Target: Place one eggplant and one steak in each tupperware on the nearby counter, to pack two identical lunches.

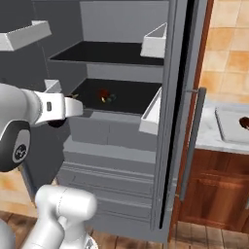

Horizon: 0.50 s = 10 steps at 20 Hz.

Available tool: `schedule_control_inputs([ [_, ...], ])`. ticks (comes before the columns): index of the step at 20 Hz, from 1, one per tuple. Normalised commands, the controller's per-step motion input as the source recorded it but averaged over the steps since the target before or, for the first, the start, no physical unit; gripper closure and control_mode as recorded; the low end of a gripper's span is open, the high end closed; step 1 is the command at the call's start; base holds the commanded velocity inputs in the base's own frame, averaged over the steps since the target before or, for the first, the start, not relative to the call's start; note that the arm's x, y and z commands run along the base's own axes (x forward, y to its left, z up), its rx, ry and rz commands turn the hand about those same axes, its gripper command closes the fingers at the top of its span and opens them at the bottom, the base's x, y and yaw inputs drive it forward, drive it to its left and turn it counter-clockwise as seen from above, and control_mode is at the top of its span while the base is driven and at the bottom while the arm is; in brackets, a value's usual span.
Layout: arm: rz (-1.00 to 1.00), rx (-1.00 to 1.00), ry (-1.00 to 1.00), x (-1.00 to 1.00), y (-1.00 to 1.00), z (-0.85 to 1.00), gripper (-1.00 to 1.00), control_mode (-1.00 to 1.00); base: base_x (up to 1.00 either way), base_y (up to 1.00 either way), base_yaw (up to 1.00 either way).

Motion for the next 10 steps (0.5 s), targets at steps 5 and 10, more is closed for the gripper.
schedule_control_inputs([
  [5,0.00,0.00,0.00,0.00,0.00,0.00,1.00,1.00,-0.79,-0.34,0.00],
  [10,0.00,0.00,0.00,0.00,0.00,0.00,1.00,1.00,-0.15,-0.97,0.00],
])
